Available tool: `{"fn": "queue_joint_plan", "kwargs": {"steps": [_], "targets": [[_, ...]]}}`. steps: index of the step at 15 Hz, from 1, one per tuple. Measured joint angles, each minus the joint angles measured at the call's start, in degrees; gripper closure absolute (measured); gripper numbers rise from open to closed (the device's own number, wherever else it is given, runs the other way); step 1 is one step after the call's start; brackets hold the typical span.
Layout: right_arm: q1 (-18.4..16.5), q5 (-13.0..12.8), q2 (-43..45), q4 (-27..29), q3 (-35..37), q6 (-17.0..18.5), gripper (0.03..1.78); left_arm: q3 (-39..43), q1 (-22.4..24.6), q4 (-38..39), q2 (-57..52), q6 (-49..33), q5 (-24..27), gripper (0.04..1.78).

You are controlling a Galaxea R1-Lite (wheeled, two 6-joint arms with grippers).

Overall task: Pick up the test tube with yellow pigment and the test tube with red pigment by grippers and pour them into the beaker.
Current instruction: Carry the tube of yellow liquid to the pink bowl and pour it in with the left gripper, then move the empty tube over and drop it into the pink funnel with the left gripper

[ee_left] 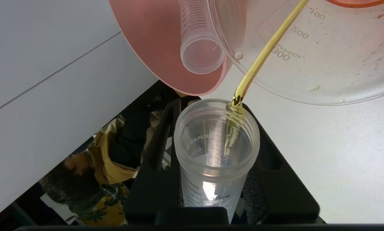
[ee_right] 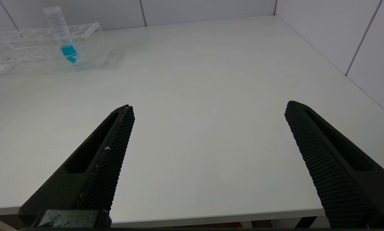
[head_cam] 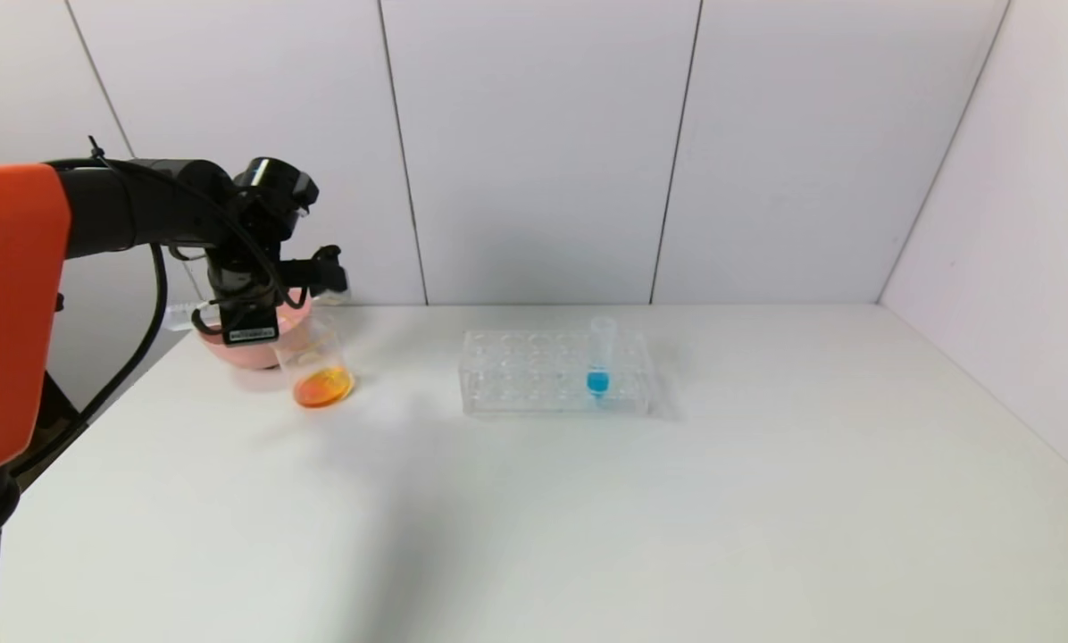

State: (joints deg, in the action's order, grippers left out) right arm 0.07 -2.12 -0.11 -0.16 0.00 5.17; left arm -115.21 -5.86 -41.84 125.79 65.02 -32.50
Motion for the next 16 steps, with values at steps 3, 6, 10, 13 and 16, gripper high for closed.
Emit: {"fn": "queue_joint_plan", "kwargs": {"steps": [3, 6, 10, 13, 16], "targets": [[0.0, 0.0, 0.0, 0.0, 0.0, 0.0, 0.1, 0.0, -0.9, 0.1, 0.0, 1.2, -4.2, 1.29], [0.0, 0.0, 0.0, 0.0, 0.0, 0.0, 0.1, 0.0, -1.3, -0.9, 0.0, 1.3, -6.3, 1.29], [0.0, 0.0, 0.0, 0.0, 0.0, 0.0, 0.1, 0.1, -1.3, -1.2, -0.6, 0.7, -6.2, 1.29], [0.0, 0.0, 0.0, 0.0, 0.0, 0.0, 0.1, 1.4, 0.6, -1.9, -3.5, -0.8, -0.6, 1.29], [0.0, 0.0, 0.0, 0.0, 0.0, 0.0, 0.1, 2.3, 3.4, -0.8, -6.4, -8.6, 11.5, 1.29]]}}
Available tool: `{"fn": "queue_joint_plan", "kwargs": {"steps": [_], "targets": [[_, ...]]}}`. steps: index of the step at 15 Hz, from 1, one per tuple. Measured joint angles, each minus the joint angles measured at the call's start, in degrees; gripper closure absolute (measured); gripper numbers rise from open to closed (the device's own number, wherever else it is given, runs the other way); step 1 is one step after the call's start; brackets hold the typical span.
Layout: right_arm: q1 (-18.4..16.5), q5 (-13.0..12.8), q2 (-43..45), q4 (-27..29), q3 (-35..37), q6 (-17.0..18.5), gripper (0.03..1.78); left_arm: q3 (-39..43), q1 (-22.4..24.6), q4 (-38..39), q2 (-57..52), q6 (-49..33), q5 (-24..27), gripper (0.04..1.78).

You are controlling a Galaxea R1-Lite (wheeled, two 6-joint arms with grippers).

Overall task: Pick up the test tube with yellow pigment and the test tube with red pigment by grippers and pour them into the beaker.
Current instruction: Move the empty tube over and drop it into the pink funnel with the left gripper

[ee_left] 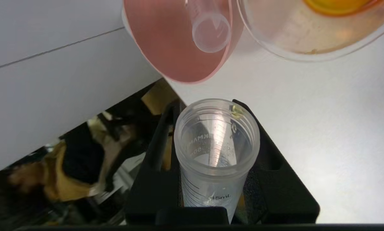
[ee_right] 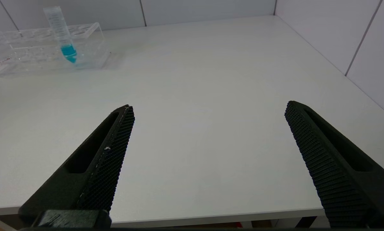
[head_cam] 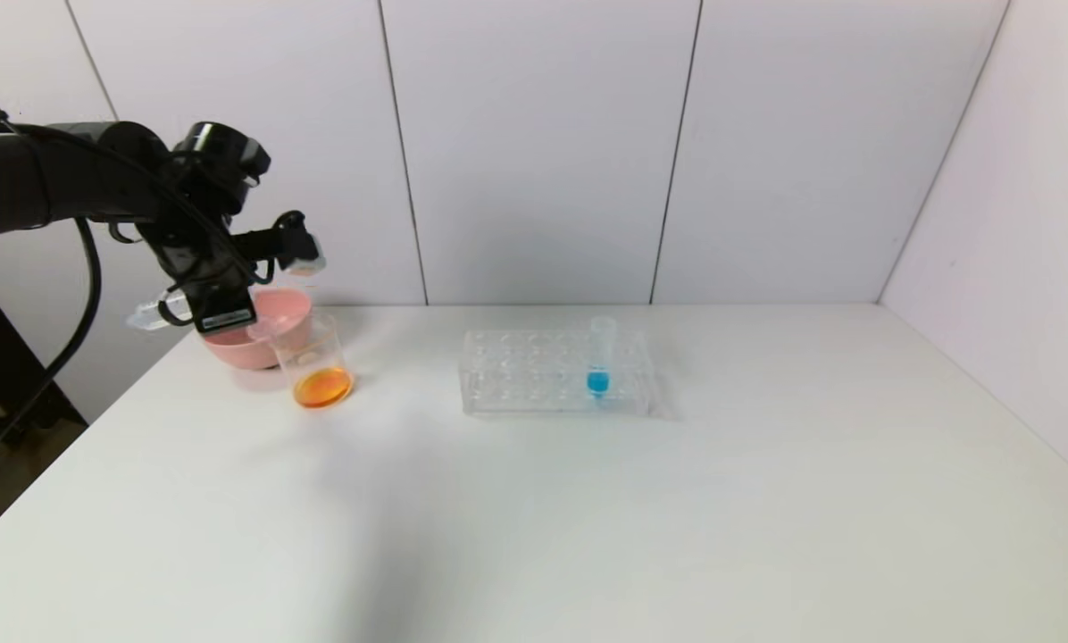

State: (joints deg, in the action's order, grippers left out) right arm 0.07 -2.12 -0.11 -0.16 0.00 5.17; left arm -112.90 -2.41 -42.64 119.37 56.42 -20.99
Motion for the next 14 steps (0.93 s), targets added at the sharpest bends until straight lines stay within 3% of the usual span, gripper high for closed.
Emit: {"fn": "queue_joint_plan", "kwargs": {"steps": [2, 5, 9, 14], "targets": [[0.0, 0.0, 0.0, 0.0, 0.0, 0.0, 0.1, 0.6, 1.0, 1.8, -1.1, -11.0, 7.3, 1.29], [0.0, 0.0, 0.0, 0.0, 0.0, 0.0, 0.1, 6.2, 1.7, 11.3, -3.0, -30.4, 9.7, 1.29], [0.0, 0.0, 0.0, 0.0, 0.0, 0.0, 0.1, 23.5, 2.7, 37.3, -6.6, -46.8, 8.7, 1.29], [0.0, 0.0, 0.0, 0.0, 0.0, 0.0, 0.1, 44.7, 4.9, 77.5, -7.6, -50.5, 3.8, 1.29]]}}
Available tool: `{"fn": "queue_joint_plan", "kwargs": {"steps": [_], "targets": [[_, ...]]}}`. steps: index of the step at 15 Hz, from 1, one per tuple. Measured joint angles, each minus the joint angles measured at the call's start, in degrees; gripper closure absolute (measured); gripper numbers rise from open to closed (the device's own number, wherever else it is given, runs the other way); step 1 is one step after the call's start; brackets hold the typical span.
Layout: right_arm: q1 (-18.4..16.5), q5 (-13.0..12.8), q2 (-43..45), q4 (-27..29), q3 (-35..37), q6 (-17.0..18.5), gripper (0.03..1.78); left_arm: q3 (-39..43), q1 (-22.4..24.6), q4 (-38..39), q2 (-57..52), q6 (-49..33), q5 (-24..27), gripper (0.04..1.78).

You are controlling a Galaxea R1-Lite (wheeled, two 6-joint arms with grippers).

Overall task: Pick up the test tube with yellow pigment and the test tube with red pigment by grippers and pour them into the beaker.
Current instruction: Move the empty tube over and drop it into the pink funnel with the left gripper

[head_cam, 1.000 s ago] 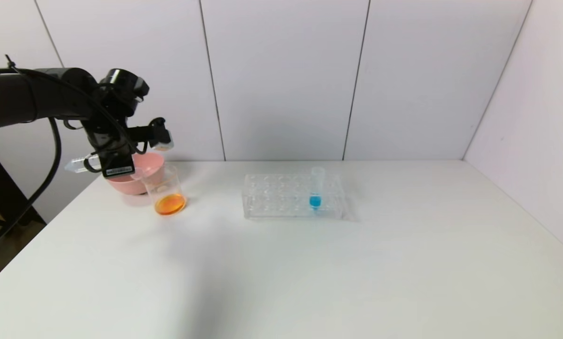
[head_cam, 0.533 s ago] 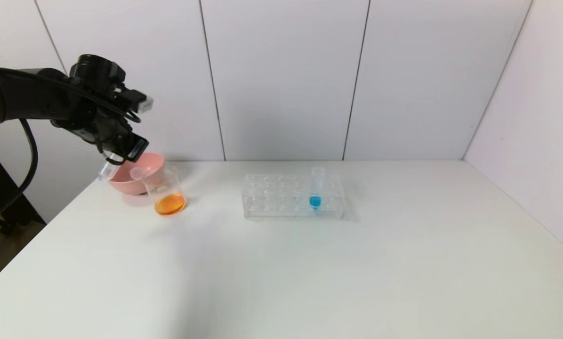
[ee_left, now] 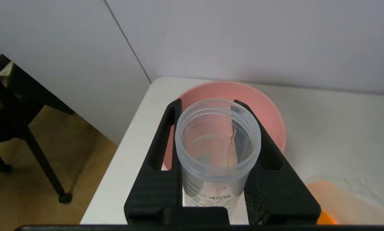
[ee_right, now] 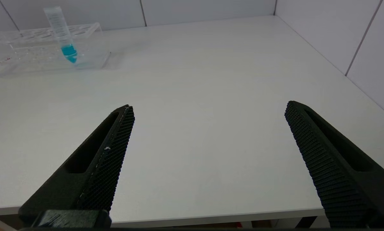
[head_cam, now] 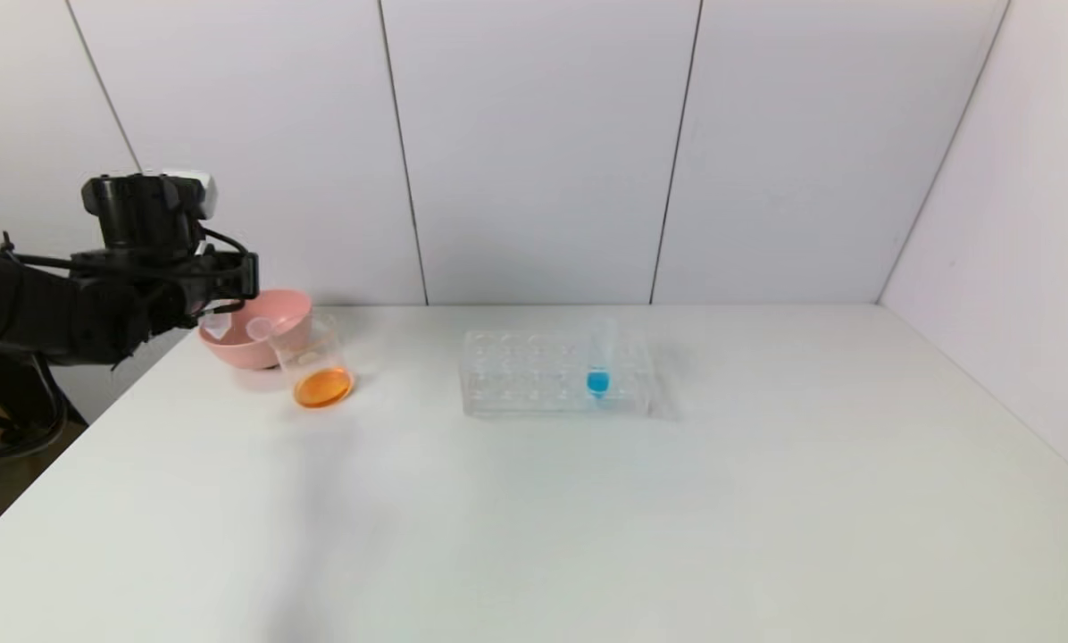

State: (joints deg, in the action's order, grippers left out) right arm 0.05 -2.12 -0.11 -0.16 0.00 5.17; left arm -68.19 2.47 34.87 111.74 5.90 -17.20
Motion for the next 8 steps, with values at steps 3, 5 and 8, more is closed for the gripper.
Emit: {"fn": "queue_joint_plan", "kwargs": {"steps": [3, 5, 8], "targets": [[0.0, 0.0, 0.0, 0.0, 0.0, 0.0, 0.1, 4.7, 0.6, 21.8, 5.1, 0.0, -3.6, 1.29], [0.0, 0.0, 0.0, 0.0, 0.0, 0.0, 0.1, 4.3, 0.9, 29.1, 8.9, -0.6, -4.5, 1.29], [0.0, 0.0, 0.0, 0.0, 0.0, 0.0, 0.1, 1.1, 2.2, 30.6, 14.1, -3.3, -5.4, 1.29]]}}
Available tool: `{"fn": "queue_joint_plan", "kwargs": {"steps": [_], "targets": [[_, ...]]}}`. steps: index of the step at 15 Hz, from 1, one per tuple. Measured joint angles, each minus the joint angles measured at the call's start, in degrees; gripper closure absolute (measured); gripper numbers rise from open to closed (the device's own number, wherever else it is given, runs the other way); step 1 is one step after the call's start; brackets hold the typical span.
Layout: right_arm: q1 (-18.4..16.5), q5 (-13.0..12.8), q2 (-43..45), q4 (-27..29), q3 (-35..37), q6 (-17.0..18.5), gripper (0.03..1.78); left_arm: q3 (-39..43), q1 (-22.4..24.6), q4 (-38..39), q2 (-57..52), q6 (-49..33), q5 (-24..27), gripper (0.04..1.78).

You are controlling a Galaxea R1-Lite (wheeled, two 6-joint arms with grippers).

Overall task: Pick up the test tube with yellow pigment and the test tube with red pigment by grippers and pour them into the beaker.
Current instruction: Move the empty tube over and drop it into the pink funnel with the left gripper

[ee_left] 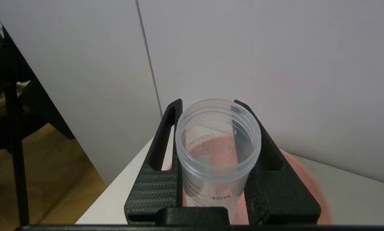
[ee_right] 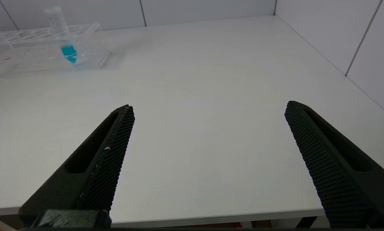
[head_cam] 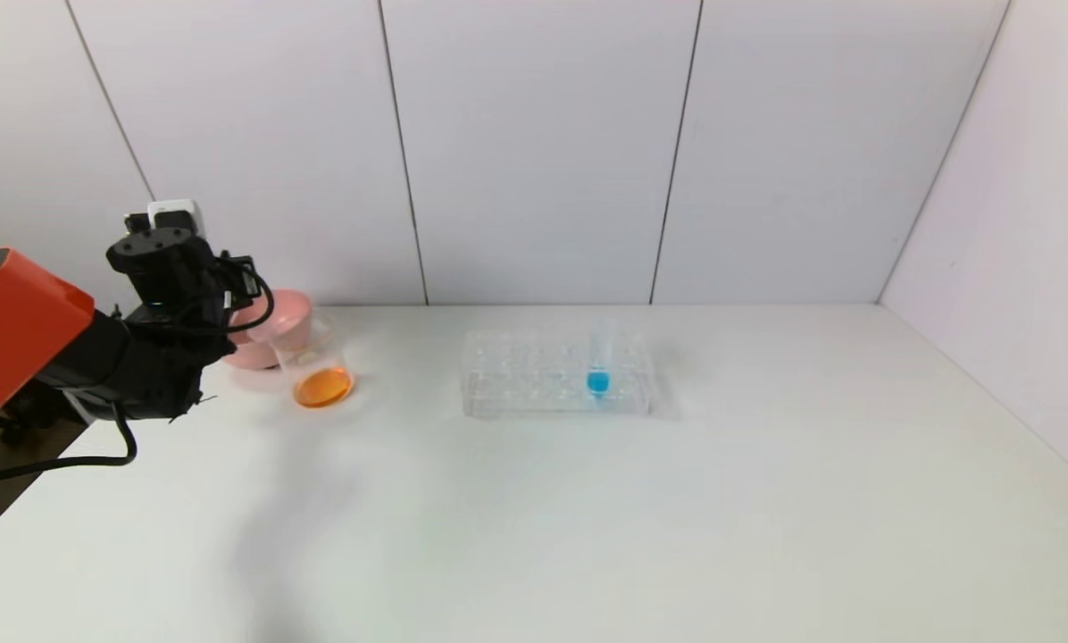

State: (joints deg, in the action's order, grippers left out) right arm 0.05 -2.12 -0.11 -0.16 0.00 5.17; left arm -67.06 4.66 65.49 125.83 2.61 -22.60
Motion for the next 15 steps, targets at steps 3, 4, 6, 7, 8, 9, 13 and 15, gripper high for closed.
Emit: {"fn": "queue_joint_plan", "kwargs": {"steps": [3, 4, 6, 7, 8, 9, 13, 15], "targets": [[0.0, 0.0, 0.0, 0.0, 0.0, 0.0, 0.1, -2.8, 1.1, -0.4, 3.4, -0.7, 0.2, 1.29], [0.0, 0.0, 0.0, 0.0, 0.0, 0.0, 0.1, -3.4, 1.2, -0.5, 4.0, -1.0, 0.3, 1.29], [0.0, 0.0, 0.0, 0.0, 0.0, 0.0, 0.1, -3.8, 1.3, -0.5, 4.8, -1.0, 0.3, 1.29], [0.0, 0.0, 0.0, 0.0, 0.0, 0.0, 0.1, -3.8, 1.3, -0.4, 5.0, -1.2, 0.3, 1.29], [0.0, 0.0, 0.0, 0.0, 0.0, 0.0, 0.1, -3.9, 1.3, -0.4, 5.1, -1.6, 0.3, 1.29], [0.0, 0.0, 0.0, 0.0, 0.0, 0.0, 0.1, -3.9, 1.3, -0.4, 5.1, -1.9, 0.3, 1.27], [0.0, 0.0, 0.0, 0.0, 0.0, 0.0, 0.1, -4.0, 1.1, -0.4, 4.4, -1.9, 0.0, 0.92], [0.0, 0.0, 0.0, 0.0, 0.0, 0.0, 0.1, -3.5, 1.0, -0.5, 3.4, -1.9, -0.1, 0.57]]}}
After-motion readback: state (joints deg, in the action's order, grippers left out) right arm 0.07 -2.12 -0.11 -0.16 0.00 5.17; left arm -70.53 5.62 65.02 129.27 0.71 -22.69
